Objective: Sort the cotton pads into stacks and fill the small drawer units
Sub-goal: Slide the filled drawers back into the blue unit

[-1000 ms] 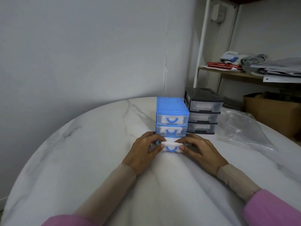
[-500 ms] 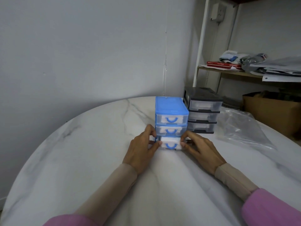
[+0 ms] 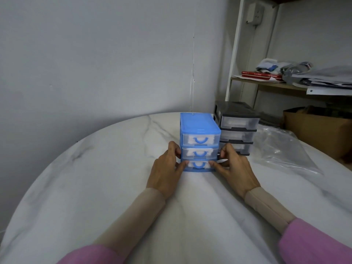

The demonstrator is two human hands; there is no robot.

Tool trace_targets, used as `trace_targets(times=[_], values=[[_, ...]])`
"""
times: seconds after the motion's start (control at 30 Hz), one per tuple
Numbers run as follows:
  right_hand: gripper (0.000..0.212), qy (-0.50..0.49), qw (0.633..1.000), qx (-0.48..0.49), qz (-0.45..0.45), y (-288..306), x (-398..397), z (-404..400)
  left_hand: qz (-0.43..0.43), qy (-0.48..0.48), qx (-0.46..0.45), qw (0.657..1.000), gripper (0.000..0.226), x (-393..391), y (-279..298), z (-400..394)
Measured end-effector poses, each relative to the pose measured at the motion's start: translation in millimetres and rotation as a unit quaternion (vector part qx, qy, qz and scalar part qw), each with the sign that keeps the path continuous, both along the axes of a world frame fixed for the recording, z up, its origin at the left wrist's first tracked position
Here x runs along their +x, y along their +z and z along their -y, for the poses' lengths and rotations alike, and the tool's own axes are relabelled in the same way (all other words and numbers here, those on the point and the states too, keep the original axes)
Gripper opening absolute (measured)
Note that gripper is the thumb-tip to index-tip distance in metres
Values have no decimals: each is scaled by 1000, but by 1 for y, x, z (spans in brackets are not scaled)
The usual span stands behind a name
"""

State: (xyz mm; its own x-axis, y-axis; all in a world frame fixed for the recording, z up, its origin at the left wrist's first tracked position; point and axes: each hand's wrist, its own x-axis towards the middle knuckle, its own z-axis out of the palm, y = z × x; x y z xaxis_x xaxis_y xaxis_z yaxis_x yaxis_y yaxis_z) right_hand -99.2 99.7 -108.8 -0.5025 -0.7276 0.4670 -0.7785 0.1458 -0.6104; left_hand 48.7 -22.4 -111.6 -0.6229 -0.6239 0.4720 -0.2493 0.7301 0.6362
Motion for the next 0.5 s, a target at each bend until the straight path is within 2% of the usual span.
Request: trace_targets(times=[0.13, 0.27, 0.33, 0.5], values=[[33, -1, 1000, 4, 11, -1, 3, -2, 9, 5, -3, 1000, 30, 4, 2, -3], [42, -2, 996, -35, 84, 3, 8, 0, -12, 16, 33, 999, 29, 6, 7, -9], [35, -12, 995, -43, 90, 4, 8, 1, -20, 24, 40, 999, 27, 5, 8, -9], [19, -17, 996, -82, -13, 0, 10, 2, -91, 21, -7, 996, 18, 2, 6, -11]])
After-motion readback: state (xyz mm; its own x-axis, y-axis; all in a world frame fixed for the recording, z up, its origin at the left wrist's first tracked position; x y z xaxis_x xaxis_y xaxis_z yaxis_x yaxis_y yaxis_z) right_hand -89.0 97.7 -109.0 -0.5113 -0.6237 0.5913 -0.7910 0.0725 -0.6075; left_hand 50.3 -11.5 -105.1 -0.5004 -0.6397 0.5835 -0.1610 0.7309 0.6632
